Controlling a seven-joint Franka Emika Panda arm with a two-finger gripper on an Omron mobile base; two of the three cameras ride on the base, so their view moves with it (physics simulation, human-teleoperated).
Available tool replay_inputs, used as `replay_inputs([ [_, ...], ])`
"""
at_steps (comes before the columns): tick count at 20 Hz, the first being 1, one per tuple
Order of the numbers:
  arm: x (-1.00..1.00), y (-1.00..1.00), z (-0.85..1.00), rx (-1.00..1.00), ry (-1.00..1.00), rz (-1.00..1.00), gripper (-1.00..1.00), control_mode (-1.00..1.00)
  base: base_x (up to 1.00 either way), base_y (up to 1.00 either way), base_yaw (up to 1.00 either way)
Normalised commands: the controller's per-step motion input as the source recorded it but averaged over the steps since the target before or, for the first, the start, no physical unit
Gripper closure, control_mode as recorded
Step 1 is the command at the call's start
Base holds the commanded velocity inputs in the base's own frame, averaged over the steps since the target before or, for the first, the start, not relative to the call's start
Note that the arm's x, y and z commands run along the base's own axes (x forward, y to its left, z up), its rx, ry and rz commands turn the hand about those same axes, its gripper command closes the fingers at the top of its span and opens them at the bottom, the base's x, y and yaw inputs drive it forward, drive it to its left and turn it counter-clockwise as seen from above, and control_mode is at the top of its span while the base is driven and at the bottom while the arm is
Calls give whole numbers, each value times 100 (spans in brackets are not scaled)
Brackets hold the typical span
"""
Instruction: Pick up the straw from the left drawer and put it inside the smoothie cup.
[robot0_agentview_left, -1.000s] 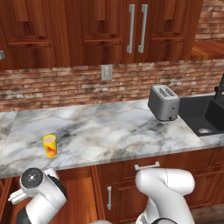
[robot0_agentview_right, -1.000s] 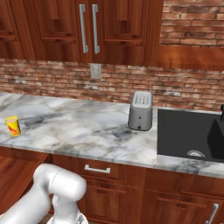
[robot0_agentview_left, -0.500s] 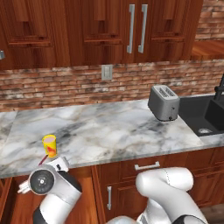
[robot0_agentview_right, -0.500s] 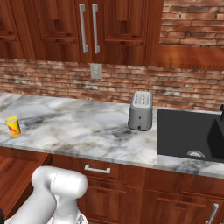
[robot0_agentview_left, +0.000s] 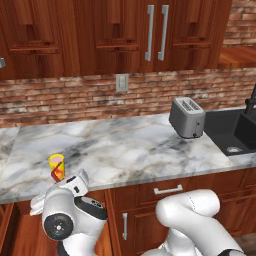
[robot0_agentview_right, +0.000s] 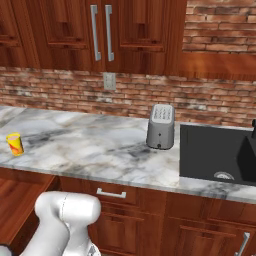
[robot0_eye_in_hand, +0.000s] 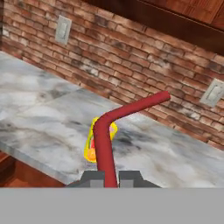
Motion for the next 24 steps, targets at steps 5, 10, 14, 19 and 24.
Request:
replay_inputs([
  [5,0,-24,58,0,-24,-8,100,-100,0,0,0],
  [10,2,-14,41,0,-13,-13,100,-100,0,0,0],
  [14,12,-1,24,0,-1,-21,100,-100,0,0,0],
  [19,17,0,10,0,0,-22,100,-100,0,0,0],
  [24,14,0,9,0,-3,-18,100,-100,0,0,0],
])
